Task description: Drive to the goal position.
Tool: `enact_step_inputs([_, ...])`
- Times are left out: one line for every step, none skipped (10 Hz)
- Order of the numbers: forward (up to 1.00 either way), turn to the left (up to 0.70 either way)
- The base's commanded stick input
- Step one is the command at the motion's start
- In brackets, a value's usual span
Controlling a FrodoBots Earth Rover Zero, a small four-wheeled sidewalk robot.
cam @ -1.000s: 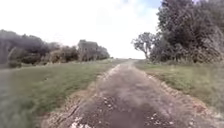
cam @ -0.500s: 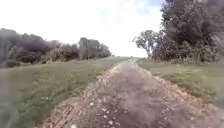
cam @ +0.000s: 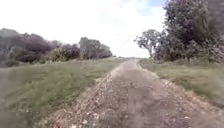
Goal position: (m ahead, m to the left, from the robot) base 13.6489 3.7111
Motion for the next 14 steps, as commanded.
enact_step_inputs([0.85, 0.0])
enact_step_inputs([0.85, 0.0])
enact_step_inputs([0.85, 0.0])
enact_step_inputs([0.85, 0.0])
enact_step_inputs([0.85, 0.0])
enact_step_inputs([0.85, -0.17])
enact_step_inputs([0.85, -0.34])
enact_step_inputs([0.85, -0.34])
enact_step_inputs([0.85, -0.34])
enact_step_inputs([0.85, -0.34])
enact_step_inputs([0.85, -0.34])
enact_step_inputs([0.85, -0.21])
enact_step_inputs([0.85, 0.0])
enact_step_inputs([0.85, 0.0])
